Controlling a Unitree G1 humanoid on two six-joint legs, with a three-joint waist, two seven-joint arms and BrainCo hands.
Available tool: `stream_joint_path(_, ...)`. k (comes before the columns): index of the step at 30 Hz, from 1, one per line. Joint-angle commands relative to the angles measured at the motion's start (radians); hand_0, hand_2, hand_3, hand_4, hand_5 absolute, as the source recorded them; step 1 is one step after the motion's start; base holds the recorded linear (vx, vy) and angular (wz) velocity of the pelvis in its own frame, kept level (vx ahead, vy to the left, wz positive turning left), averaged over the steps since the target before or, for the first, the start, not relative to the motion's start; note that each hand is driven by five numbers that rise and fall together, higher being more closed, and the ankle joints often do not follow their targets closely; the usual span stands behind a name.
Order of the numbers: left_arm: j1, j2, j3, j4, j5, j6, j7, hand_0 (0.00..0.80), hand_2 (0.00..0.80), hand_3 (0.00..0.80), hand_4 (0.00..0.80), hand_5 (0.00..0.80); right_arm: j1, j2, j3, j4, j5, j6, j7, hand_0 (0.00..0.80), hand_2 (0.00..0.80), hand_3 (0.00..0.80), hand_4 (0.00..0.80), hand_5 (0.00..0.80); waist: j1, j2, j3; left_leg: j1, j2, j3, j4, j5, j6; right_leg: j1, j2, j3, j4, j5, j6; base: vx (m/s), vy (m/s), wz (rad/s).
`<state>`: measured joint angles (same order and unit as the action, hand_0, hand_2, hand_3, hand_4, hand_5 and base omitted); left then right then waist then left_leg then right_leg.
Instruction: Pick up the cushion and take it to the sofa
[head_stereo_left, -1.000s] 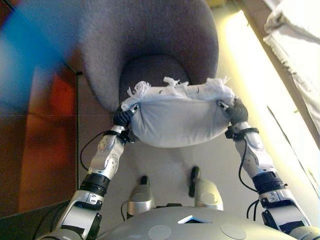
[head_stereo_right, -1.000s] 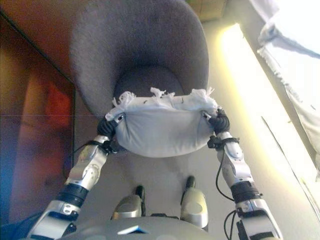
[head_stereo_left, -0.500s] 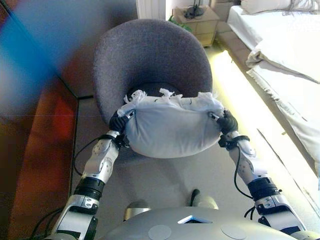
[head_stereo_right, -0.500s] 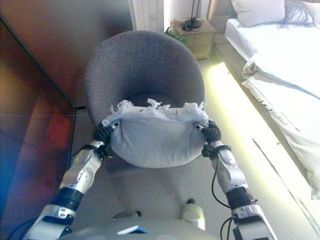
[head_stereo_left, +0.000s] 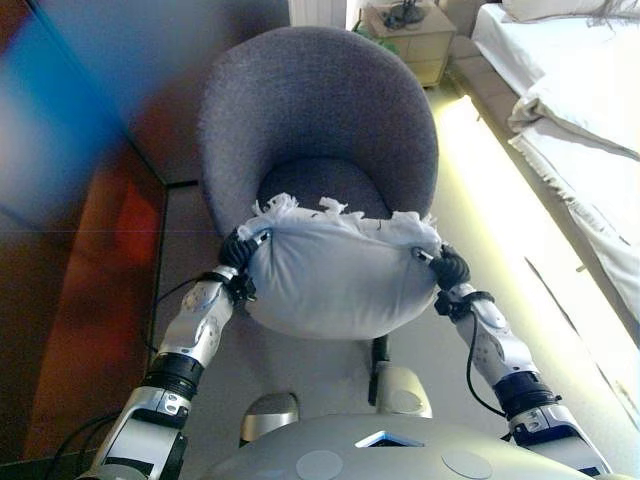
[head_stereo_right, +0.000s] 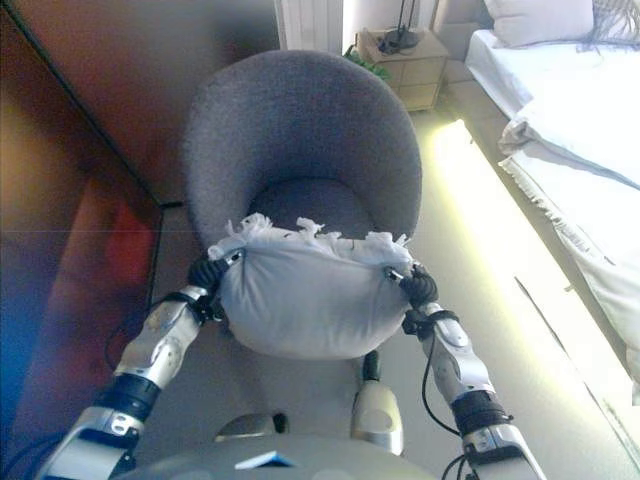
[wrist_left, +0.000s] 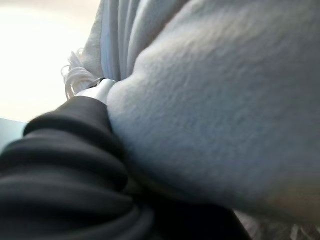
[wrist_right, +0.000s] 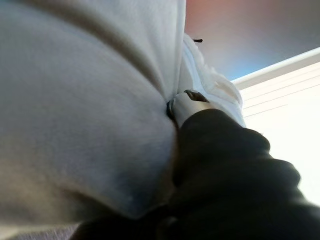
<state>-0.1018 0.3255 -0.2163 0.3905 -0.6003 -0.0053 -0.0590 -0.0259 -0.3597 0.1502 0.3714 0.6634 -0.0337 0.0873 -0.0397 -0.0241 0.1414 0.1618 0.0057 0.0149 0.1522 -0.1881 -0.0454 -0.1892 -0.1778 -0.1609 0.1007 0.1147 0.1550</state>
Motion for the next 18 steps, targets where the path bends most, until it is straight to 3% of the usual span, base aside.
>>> stream_joint_path(1,-0.07,0.021,0.022,-0.125,0.004,-0.08,-0.023,0.8,0.8,0.8,0.8,0.8,-0.058,0.032,-0.029,-0.114,0.041,-0.09,0.058,0.8,0.8,0.8,0.8,0.8,-0.024,-0.047,-0.066,0.06,-0.112,0.023,0.029,-0.106,0.119,-0.098,-0.01,-0.029,-0.104,0.169,0.017,0.554,-0.163,0.05)
stream_joint_path(4,-0.035,0.015,0.043,-0.15,-0.004,-0.076,-0.016,0.8,0.8,0.8,0.8,0.8,-0.031,0.026,-0.033,-0.144,0.034,-0.077,0.076,0.8,0.8,0.8,0.8,0.8,-0.045,-0.037,-0.098,0.088,-0.052,0.047,0.074,-0.046,0.08,-0.069,0.01,-0.009,-0.052,0.129,-0.006,0.493,-0.182,-0.06)
stream_joint_path(7,0.001,0.018,0.067,-0.168,0.004,-0.067,-0.026,0.8,0.8,0.8,0.8,0.8,-0.011,0.02,-0.029,-0.165,0.033,-0.066,0.073,0.8,0.8,0.8,0.8,0.8,-0.058,-0.02,-0.121,0.08,0.019,0.045,0.181,0.125,0.015,-0.031,0.042,0.028,0.0,0.069,-0.046,0.439,-0.242,0.08)
stream_joint_path(10,0.016,0.012,0.069,-0.189,0.002,-0.066,-0.014,0.8,0.8,0.8,0.8,0.8,-0.007,0.009,-0.027,-0.17,0.039,-0.075,0.081,0.8,0.8,0.8,0.8,0.8,-0.049,-0.025,-0.127,-0.006,0.029,0.041,0.363,0.238,-0.023,0.04,0.066,0.033,-0.017,0.026,-0.093,0.307,-0.221,-0.06)
stream_joint_path(12,0.012,0.004,0.062,-0.189,0.007,-0.074,-0.006,0.8,0.8,0.8,0.8,0.8,-0.012,-0.002,-0.023,-0.168,0.044,-0.084,0.089,0.8,0.8,0.8,0.8,0.8,-0.039,-0.035,-0.122,-0.101,0.032,0.061,0.5,0.252,-0.027,0.082,0.06,0.017,-0.018,-0.007,-0.124,0.236,-0.18,-0.14)
stream_joint_path(14,0.007,-0.001,0.059,-0.181,-0.007,-0.084,-0.009,0.8,0.8,0.8,0.8,0.8,-0.016,-0.005,-0.016,-0.166,0.04,-0.088,0.098,0.8,0.8,0.8,0.8,0.8,-0.03,-0.042,-0.111,-0.169,0.065,0.094,0.537,0.231,-0.021,0.113,0.053,-0.004,-0.011,-0.036,-0.139,0.204,-0.114,-0.12)
stream_joint_path(17,0.003,-0.008,0.051,-0.173,-0.007,-0.107,-0.009,0.8,0.8,0.8,0.8,0.8,-0.04,-0.004,0.005,-0.163,0.024,-0.081,0.098,0.8,0.8,0.8,0.8,0.8,-0.011,-0.038,-0.093,-0.191,0.075,0.111,0.445,0.21,-0.012,0.153,0.052,-0.006,-0.003,-0.062,-0.136,0.189,0.019,-0.03)
stream_joint_path(18,0.003,-0.004,0.051,-0.181,-0.016,-0.106,-0.005,0.8,0.8,0.8,0.8,0.8,-0.054,-0.005,0.014,-0.171,0.021,-0.064,0.089,0.8,0.8,0.8,0.8,0.8,-0.002,-0.031,-0.091,-0.185,0.074,0.11,0.36,0.217,-0.011,0.166,0.057,-0.001,-0.002,-0.072,-0.131,0.193,0.085,-0.1)
